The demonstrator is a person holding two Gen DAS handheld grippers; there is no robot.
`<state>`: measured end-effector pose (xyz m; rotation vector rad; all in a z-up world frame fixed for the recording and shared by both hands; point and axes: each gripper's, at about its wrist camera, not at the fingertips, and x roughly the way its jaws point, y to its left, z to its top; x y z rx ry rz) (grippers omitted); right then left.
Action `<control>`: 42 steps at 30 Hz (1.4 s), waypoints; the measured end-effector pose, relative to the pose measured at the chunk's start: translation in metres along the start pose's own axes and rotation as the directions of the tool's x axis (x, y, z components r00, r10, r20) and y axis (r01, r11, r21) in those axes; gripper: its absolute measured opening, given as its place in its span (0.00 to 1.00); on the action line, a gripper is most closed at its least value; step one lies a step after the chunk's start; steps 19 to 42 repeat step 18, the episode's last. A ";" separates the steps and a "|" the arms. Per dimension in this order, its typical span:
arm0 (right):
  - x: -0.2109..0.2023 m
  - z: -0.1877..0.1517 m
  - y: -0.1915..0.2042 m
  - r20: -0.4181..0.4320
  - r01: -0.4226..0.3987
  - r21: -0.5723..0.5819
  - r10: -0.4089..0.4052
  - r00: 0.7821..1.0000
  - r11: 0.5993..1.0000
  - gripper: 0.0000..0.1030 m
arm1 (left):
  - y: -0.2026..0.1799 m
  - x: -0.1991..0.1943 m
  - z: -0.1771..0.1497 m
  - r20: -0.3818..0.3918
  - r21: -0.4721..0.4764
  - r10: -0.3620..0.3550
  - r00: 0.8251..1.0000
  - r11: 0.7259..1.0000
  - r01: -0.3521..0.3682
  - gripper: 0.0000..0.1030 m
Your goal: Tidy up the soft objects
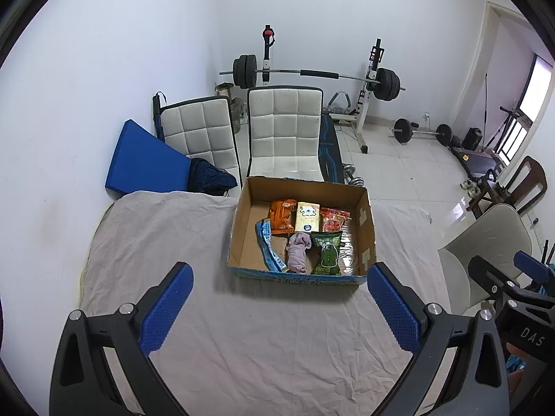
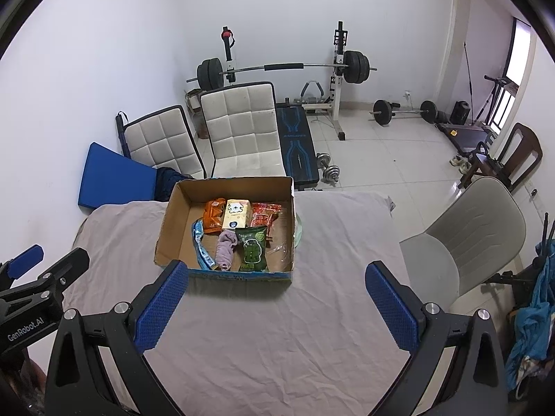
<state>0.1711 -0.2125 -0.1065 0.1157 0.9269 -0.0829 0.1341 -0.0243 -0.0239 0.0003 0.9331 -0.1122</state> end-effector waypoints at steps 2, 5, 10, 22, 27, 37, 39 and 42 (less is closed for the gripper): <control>-0.001 -0.001 -0.001 -0.001 0.001 0.001 -0.001 1.000 1.000 1.00 | 0.000 -0.001 0.001 0.002 -0.003 -0.001 1.000 1.000 0.001 1.00; -0.001 -0.001 -0.001 -0.001 0.000 0.000 0.000 1.000 1.000 1.00 | 0.000 -0.002 0.003 0.001 -0.004 0.002 1.000 1.000 -0.002 1.00; -0.001 -0.001 -0.001 -0.001 0.001 -0.002 -0.001 1.000 1.000 1.00 | 0.000 -0.002 0.006 -0.003 -0.010 -0.005 1.000 1.000 0.005 1.00; -0.002 -0.005 -0.005 0.000 0.007 0.005 -0.007 1.000 1.000 1.00 | -0.002 -0.007 0.006 0.015 -0.011 0.001 1.000 1.000 -0.001 1.00; -0.002 -0.005 -0.005 0.000 0.007 0.005 -0.007 1.000 1.000 1.00 | -0.002 -0.007 0.006 0.015 -0.011 0.001 1.000 1.000 -0.001 1.00; -0.002 -0.005 -0.005 0.000 0.007 0.005 -0.007 1.000 1.000 1.00 | -0.002 -0.007 0.006 0.015 -0.011 0.001 1.000 1.000 -0.001 1.00; -0.002 -0.005 -0.005 0.000 0.007 0.005 -0.007 1.000 1.000 1.00 | -0.002 -0.007 0.006 0.015 -0.011 0.001 1.000 1.000 -0.001 1.00; -0.002 -0.005 -0.005 0.000 0.007 0.005 -0.007 1.000 1.000 1.00 | -0.002 -0.007 0.006 0.015 -0.011 0.001 1.000 1.000 -0.001 1.00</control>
